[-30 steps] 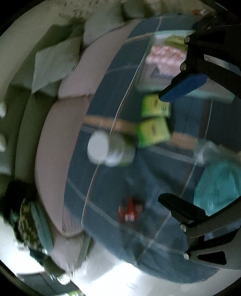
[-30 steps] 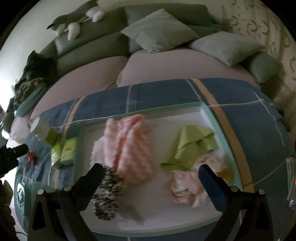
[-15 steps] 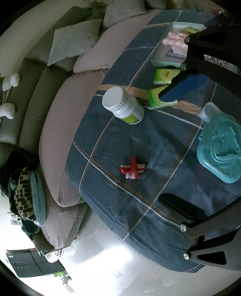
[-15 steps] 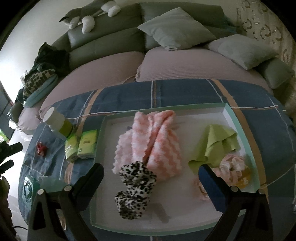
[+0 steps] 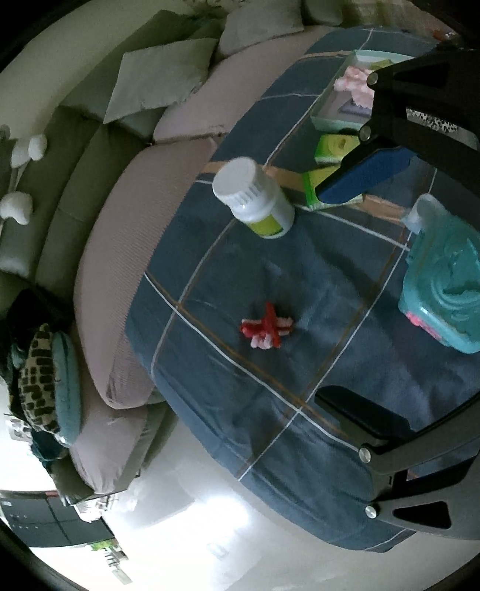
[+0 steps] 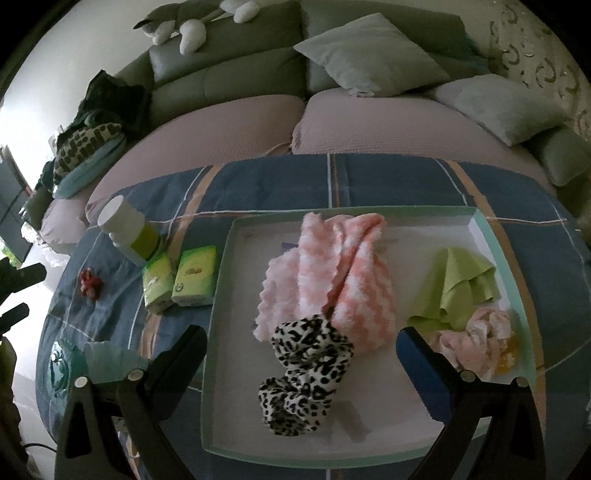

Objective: Organize soft objects
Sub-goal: 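Withdraw both tools from the tray toward the red toy and green tissue packets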

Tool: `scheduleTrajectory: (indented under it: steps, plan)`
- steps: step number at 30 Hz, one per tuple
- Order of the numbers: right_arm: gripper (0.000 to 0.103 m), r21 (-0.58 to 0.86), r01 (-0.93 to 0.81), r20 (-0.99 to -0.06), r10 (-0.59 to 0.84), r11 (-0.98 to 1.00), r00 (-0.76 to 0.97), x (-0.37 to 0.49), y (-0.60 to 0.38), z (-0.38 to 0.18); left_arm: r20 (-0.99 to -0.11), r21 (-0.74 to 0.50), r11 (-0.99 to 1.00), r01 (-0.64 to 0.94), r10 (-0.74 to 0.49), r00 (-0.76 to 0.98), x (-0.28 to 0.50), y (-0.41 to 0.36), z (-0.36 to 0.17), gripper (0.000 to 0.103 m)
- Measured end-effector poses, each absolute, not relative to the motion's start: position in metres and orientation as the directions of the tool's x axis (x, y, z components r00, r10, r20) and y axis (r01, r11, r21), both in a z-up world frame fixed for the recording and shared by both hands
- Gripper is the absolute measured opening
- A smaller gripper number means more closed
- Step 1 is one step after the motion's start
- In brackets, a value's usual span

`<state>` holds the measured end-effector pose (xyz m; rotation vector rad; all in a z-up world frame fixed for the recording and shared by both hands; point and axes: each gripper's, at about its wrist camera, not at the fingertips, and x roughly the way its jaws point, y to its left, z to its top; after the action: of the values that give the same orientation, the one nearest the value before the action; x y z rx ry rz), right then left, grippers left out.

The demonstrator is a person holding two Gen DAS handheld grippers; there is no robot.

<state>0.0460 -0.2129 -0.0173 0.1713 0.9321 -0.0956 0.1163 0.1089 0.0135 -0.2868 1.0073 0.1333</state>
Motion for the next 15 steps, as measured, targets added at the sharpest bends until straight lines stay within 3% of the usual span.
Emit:
scheduleTrajectory:
  steps: [10, 15]
  plan:
    - [0.103, 0.166, 0.106, -0.792, 0.068, 0.980, 0.606, 0.060, -0.192, -0.017, -0.866, -0.184, 0.940, -0.287, -0.018, 0.499, 0.127, 0.136, 0.001, 0.099]
    - [0.103, 0.130, 0.064, -0.789, 0.064, 0.989, 0.611, 0.069, -0.169, -0.019, -0.874, -0.200, 0.927, -0.316, -0.022, 0.486, 0.132, 0.153, -0.004, 0.099]
